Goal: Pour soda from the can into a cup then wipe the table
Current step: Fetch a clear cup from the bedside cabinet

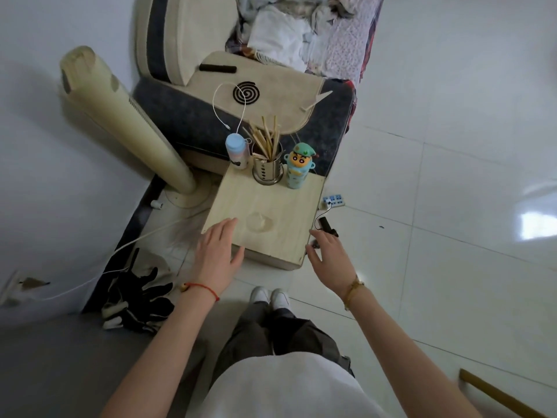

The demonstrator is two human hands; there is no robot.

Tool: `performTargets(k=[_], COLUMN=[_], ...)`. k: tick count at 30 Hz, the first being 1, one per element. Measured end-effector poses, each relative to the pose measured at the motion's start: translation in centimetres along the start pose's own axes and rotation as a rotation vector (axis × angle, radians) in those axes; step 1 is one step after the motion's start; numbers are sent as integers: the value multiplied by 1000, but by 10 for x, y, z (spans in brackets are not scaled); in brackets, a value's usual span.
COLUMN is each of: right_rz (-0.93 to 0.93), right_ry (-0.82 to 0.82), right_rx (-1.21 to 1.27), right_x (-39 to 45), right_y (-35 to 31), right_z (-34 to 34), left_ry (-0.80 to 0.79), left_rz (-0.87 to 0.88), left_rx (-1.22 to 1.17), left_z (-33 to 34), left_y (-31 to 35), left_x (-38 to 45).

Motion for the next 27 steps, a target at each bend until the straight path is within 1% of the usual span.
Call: performTargets(k=[5, 10, 16, 19, 27], right_rz=[136, 217, 261, 269, 275], right_ry=[26, -14, -13, 3, 50], right_rx=[137, 196, 213, 229, 237], right_x=[54, 99, 136, 151, 172], right_y=[34, 76, 127, 146, 160], right_z=[36, 91, 155, 180, 215], left_ry=[-146, -251, -249, -245, -240], left_rz=[-37, -69, -128, -104, -100], left_rx=[-1, 25, -109, -144, -309], left_z=[56, 130, 203, 231, 260], left_y=[-13, -26, -41, -44, -40], left_x=[65, 115, 162, 180, 198])
Point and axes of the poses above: each hand's wrist, its own x-axis towards the middle knuckle, its own z-axis out of the palm, y = z × x, the point moved 6 cm from there along x, towards the middle knuckle, and after that the axes turned 15 degrees about -z, right-handed, at the moved point
